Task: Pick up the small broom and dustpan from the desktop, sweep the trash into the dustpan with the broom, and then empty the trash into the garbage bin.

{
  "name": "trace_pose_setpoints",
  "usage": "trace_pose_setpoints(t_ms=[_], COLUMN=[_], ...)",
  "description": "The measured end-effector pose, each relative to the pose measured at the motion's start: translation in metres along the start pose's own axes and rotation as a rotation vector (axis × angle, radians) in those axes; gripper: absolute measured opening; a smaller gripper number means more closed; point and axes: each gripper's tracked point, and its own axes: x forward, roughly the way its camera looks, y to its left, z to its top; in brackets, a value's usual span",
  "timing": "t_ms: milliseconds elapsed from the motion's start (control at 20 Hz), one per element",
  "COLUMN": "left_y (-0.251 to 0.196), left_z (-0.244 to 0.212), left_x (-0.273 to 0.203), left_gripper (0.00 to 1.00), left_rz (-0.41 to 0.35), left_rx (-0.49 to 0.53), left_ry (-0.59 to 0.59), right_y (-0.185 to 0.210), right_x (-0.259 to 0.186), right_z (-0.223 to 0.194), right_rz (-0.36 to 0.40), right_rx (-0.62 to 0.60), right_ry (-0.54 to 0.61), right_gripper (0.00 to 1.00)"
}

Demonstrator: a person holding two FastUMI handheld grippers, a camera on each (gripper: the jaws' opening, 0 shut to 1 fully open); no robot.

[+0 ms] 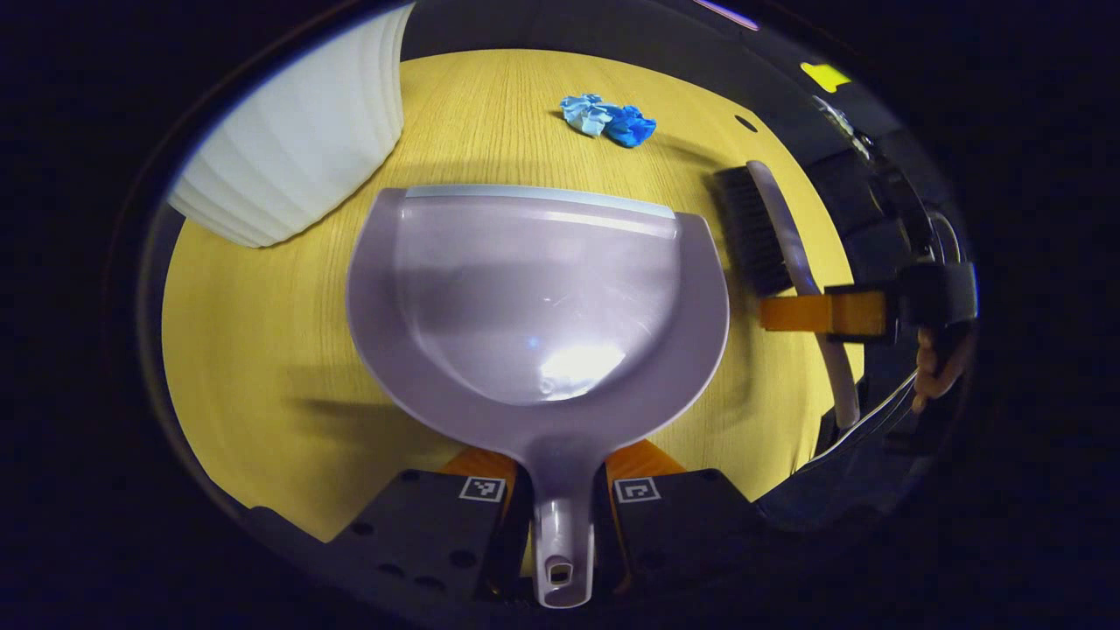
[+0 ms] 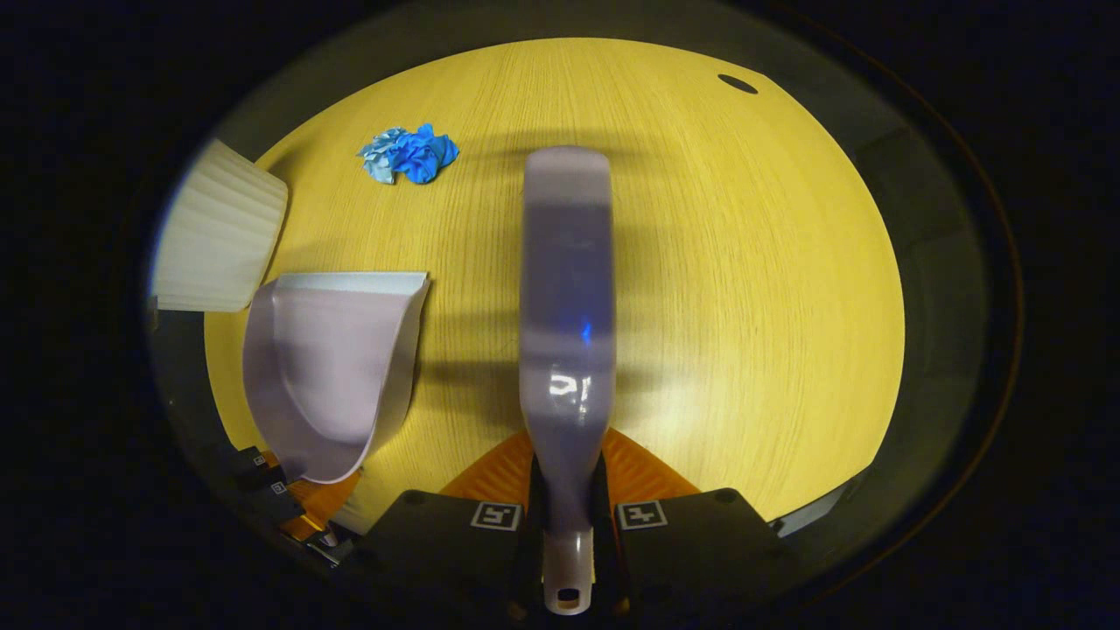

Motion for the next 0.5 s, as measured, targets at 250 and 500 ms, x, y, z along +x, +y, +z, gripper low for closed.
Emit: trace_pose_setpoints(t_ms=[250,500], left_y=[0.027,0.042], left_z=[0.001,0.026], left_x=[-0.013,-0.015], left_gripper=[0.29,0.29], left_rz=[0.04,0.057], left_rx=[0.12,0.245], left_ry=[0.053,0.119], right_y=[-0.014,-0.037], right_x=[-0.007,-0.001], right_z=[0.074,0.162], right_rz=[-0.053,-0.218], right_rx=[-0.137,-0.5], right_ry=[-0.057,-0.106], right_gripper=[0.25,0.25])
